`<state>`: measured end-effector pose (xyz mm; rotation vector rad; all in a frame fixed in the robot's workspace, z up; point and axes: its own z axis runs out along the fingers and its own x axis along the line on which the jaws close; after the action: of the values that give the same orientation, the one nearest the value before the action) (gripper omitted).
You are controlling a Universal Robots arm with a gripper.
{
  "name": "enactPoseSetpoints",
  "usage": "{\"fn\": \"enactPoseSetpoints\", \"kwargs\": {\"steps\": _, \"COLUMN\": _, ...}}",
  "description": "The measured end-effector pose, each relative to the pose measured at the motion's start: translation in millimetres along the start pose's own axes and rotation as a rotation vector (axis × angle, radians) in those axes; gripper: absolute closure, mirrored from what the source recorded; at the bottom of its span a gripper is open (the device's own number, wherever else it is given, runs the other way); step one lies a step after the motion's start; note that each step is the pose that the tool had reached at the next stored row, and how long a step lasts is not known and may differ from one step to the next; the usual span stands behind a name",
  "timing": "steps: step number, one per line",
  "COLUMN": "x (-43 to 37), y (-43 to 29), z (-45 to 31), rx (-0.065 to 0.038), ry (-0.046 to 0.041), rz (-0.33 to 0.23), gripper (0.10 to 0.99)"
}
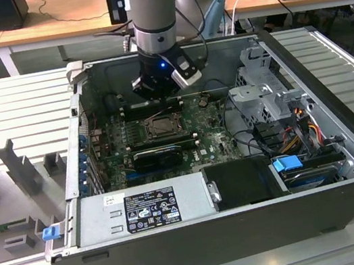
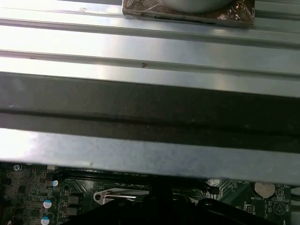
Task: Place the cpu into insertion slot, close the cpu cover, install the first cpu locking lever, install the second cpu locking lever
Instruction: 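Install the first cpu locking lever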
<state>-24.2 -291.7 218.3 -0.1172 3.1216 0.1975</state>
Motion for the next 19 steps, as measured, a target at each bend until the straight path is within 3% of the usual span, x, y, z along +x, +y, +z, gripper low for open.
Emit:
{"fn": "enactPoseSetpoints", "kwargs": {"steps": 14, "x": -3.9, "y": -1.8, "z": 11.8, "rx": 0.003, "ry": 0.0001, "rz": 0.0, "gripper": 0.98}}
{"fn": "enactPoseSetpoints", "kwargs": {"steps": 16, "x": -4.1, "y": -1.9, "z": 12.6, "rx": 0.009, "ry": 0.0007, "rz": 0.0, "gripper": 0.98}}
{"fn": "enactPoseSetpoints", "kwargs": {"steps": 19, "x": -4.5, "y": -2.2, "z": 14.4, "rx": 0.026, "ry": 0.002, "rz": 0.0, "gripper": 0.98}}
